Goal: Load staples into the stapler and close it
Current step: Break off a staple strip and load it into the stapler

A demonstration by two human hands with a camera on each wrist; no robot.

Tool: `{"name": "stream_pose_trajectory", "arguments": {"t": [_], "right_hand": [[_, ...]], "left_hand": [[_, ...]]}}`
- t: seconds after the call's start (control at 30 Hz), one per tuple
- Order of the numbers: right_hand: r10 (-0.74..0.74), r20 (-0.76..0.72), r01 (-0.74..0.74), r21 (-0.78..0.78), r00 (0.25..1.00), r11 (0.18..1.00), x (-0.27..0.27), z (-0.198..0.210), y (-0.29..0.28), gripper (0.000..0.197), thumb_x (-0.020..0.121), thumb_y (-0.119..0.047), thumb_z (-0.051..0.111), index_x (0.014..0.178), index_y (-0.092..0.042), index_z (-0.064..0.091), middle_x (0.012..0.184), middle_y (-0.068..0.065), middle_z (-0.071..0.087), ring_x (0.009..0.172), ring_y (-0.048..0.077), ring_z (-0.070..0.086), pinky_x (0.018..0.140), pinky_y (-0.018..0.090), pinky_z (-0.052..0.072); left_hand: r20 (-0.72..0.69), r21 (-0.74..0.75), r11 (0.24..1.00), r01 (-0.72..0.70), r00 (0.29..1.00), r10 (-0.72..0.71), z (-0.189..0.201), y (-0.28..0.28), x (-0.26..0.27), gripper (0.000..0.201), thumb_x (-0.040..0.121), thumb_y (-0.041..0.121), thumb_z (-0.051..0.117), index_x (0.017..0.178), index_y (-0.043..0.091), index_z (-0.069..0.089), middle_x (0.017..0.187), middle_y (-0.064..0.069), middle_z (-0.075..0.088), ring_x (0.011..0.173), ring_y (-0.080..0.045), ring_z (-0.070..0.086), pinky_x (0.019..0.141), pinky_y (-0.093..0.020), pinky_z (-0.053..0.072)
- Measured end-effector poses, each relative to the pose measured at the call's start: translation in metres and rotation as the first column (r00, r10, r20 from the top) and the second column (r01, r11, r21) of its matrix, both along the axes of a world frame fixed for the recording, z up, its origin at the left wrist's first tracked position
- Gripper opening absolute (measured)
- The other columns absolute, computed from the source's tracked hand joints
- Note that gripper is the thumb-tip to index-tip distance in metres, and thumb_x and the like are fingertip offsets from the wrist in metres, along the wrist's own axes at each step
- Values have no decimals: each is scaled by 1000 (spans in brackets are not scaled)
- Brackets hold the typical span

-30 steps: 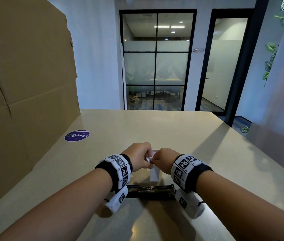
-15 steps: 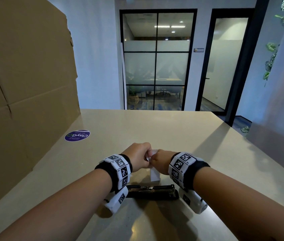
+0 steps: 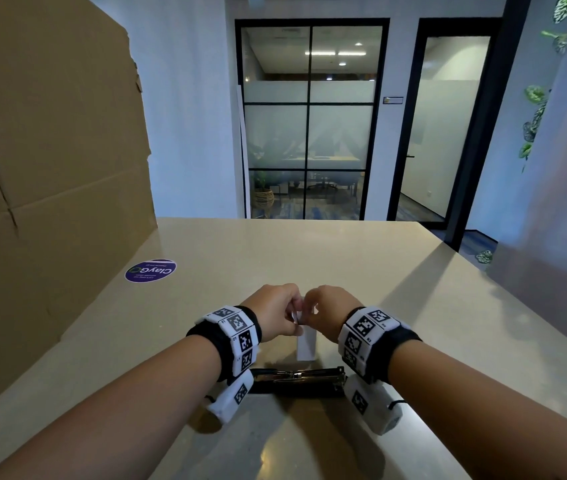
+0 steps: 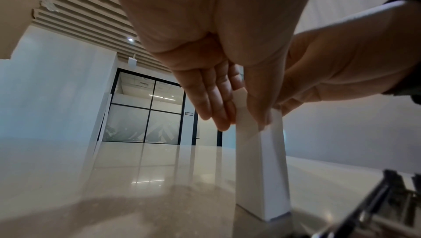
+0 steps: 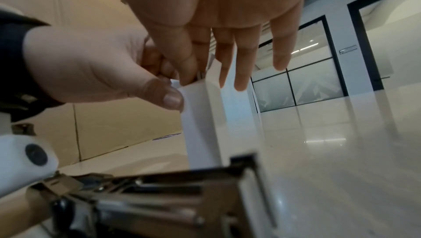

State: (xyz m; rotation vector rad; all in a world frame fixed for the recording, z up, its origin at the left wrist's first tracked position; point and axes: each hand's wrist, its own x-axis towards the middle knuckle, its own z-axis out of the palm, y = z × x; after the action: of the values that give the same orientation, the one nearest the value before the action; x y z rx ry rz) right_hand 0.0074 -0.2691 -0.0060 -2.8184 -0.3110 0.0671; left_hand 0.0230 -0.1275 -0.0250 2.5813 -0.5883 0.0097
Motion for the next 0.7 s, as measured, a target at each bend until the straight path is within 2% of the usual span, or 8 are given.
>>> {"name": "stream_pose_trajectory", "arguments": {"t": [0.07,0.17,0.27,0.37,0.43,0.57,0.7], "right_hand": [[7,49,-8,24,999,1000,0,-2,-2,28,87,-29,61,102,-7,71,114,13,64,103,30,62,88,35,50],[9,125,-24,121,992,992,0,-6,-6,20,79,-29,71,90,-13,72,113,8,59,101,25,60,88,35,50],[-30,163,-3,199,986,980,1,-5,-10,8,75,-23,74,77,-20,67,106,6,61,97,23,61,83,34,51],[-96,153,39,338,984,940,4,-3,-14,26,76,-18,74,62,-26,53,87,3,69,83,20,65,71,29,52],[-125,149,54,410,981,910,5,-2,-16,30,73,-17,76,59,-27,51,84,4,72,80,21,67,69,30,53],[-181,120,88,547,976,833,6,-5,-19,27,68,-13,80,60,-23,55,81,11,73,71,22,65,66,34,53],[-203,52,117,667,978,736,10,-11,-20,33,70,-7,76,76,-24,49,79,11,71,66,22,65,62,33,52]], "left_hand": [[2,-6,1000,1,1000,-1,-1,0,-1,31,73,21,79,95,20,57,95,-2,70,86,-21,66,79,-37,56],[8,-26,1000,2,1000,-2,-2,3,0,33,74,22,79,100,18,60,88,2,65,78,-16,61,74,-31,53],[21,-21,1000,3,1000,-3,-3,4,0,34,74,23,79,103,18,61,84,5,61,72,-12,55,70,-28,50],[30,-13,1000,3,1000,-3,-3,5,0,32,74,22,79,100,18,61,81,6,58,72,-13,54,72,-30,51],[31,-14,1000,3,1000,-3,-3,6,1,32,73,22,79,99,19,60,81,7,57,73,-13,55,73,-31,52],[34,-23,1000,-4,999,5,-5,7,3,32,73,21,78,99,20,60,78,10,57,68,-10,54,66,-23,47],[36,-28,1000,1,999,0,-7,6,3,31,74,21,77,99,21,60,85,5,62,70,-11,56,68,-24,49]]}}
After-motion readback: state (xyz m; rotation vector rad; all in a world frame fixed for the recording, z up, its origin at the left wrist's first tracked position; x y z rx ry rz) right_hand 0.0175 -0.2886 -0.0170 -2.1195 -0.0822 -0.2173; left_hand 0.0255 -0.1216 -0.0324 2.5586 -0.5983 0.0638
